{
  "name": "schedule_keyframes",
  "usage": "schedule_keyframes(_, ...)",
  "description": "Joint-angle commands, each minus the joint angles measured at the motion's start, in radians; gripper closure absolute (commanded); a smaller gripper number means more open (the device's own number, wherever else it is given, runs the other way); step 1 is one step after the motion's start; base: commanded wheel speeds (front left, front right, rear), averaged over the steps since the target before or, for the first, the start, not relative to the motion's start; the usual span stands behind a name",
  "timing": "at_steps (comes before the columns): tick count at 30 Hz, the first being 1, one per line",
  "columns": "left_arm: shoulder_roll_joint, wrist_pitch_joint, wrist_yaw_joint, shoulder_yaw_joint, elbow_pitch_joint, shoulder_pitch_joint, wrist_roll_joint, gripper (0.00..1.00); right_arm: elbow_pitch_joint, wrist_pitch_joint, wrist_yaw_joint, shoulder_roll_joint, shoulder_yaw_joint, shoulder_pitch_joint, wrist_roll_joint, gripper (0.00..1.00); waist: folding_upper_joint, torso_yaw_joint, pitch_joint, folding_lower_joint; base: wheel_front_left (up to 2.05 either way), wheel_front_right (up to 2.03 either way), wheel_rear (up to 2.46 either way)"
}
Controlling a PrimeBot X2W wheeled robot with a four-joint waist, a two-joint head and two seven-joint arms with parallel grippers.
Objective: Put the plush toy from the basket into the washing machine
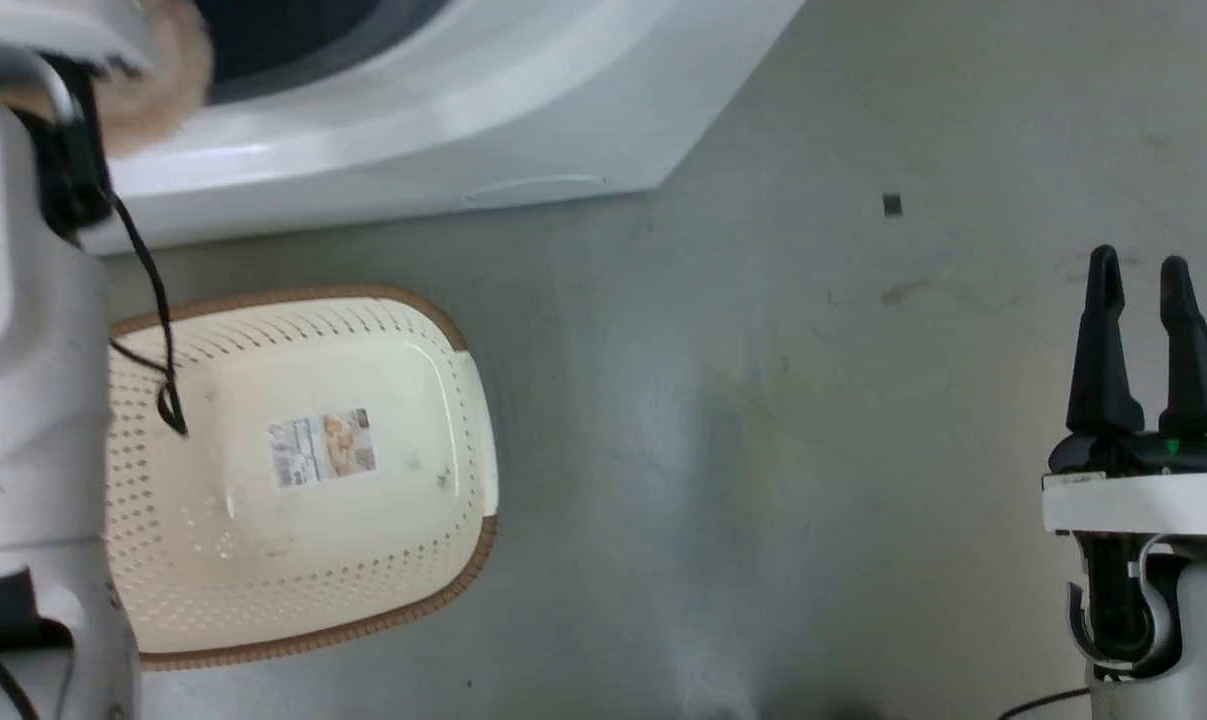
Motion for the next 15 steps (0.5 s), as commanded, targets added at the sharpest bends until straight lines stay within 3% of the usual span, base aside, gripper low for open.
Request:
schedule_keyframes(1, 0.008, -0.004, -0.005, 0.005, 0.002, -0.015, 0.005, 1.00, -0.007, -0.005, -0.001, -0.001, 0.000, -0.019, 0.005, 0.00, 0.0000, -0.020, 0.041, -0.0001, 0.00, 0.00, 0.00)
schedule_keyframes(15, 0.066, -0.004, -0.026, 0.065, 0.042, -0.256, -0.001, 1.00, -0.019, -0.005, -0.001, -0.001, 0.009, -0.060, 0.028, 0.00, 0.0000, -0.069, 0.164, -0.0001, 0.00, 0.00, 0.00)
